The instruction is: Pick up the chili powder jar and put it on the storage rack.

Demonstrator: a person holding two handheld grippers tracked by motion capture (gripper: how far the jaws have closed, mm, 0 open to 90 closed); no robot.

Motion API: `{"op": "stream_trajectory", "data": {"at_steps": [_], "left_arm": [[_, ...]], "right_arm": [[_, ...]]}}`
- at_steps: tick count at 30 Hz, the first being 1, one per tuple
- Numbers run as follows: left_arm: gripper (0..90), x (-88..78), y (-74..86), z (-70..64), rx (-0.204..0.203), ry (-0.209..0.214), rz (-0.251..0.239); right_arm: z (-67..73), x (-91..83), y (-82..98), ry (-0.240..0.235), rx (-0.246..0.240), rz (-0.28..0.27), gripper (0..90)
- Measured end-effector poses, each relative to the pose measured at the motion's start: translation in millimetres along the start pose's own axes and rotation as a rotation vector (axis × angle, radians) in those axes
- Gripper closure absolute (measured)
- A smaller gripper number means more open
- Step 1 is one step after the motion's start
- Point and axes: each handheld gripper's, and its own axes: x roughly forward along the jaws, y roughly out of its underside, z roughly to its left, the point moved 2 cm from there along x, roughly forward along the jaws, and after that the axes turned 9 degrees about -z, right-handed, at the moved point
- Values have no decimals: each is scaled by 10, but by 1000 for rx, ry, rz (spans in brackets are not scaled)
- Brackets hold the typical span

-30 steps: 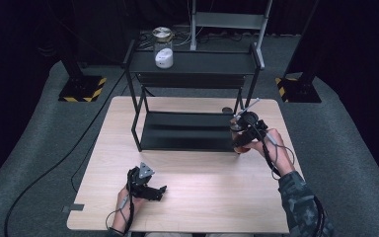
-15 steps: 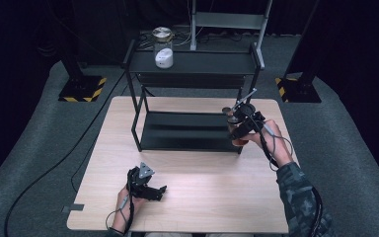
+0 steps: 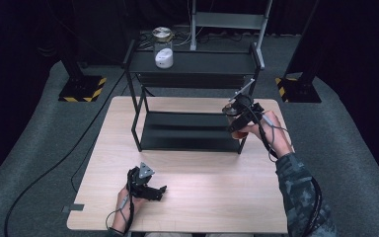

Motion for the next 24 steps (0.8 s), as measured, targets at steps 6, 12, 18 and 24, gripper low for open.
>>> {"op": "stream_trajectory", "data": {"at_steps": [6, 12, 18, 24], "left_arm": [[0, 0, 0, 0, 0, -1, 0], [0, 0, 0, 0, 1, 0, 0], [0, 0, -1, 0, 1, 0, 0], [0, -1, -1, 1, 1, 0, 1]], "right_arm": [[-22, -35, -79, 4, -1, 4, 307], [-28, -90, -145, 14, -6, 2, 307], [-35, -167, -218, 25, -6, -3, 307], [-43, -240, -297, 35, -7, -8, 307]]}}
